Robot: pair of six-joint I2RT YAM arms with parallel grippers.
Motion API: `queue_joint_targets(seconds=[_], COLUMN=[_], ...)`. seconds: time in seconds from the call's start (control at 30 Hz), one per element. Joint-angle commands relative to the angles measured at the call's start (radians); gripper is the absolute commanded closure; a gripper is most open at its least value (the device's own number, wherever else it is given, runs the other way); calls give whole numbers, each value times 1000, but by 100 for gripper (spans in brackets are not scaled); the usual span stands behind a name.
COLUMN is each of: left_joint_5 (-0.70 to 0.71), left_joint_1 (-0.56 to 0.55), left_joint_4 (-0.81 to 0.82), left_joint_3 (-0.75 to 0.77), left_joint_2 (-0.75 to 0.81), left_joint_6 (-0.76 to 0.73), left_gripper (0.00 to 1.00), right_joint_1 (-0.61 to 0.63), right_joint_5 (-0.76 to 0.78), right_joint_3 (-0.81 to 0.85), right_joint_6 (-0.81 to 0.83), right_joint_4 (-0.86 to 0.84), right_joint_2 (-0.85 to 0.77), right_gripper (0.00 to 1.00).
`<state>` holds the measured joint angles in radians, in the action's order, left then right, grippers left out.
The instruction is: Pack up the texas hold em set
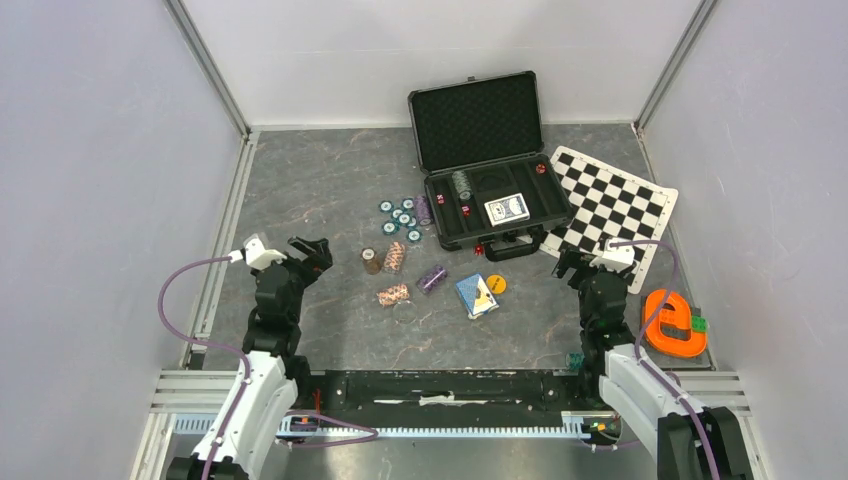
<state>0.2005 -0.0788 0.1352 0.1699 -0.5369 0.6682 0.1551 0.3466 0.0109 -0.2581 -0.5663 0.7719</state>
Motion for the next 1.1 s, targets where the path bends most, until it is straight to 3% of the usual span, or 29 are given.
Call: queue_joint_targets(seconds=[0.0, 0.2, 0.3, 0.4, 0.63, 0.83, 0.97, 1.07], left_joint_5=[20, -26, -154, -302, -386, -300, -118, -59], left_joint_1=[3, 4, 2, 4, -23, -169, -324, -390], left_joint_4=[13, -19, 45, 206, 199, 177, 95, 78], left_joint_3=[5, 24, 4, -56, -12, 46, 128, 169], left_joint_2=[7, 1, 12, 7, -61, -181, -294, -363], left_joint_6=[8, -22, -67, -96, -155, -230, -309, -335], left_gripper=[0, 0, 0, 0, 0, 2, 5, 6], right_joint_1=[-1, 0, 0, -1, 0, 0, -1, 0], right_joint_5=[26, 31, 33, 32, 15, -26, -26, -24], right_joint_3=[9, 12, 12, 11, 14, 16, 14, 16], right_joint_6=[-7, -7, -9, -12, -10, 10, 9, 8], right_joint_4=[-26, -18, -18, -19, -27, -37, -39, -38], right_joint_2=[-2, -9, -8, -5, 12, 20, 19, 21], right_gripper=[1, 1, 1, 1, 1, 1, 1, 1])
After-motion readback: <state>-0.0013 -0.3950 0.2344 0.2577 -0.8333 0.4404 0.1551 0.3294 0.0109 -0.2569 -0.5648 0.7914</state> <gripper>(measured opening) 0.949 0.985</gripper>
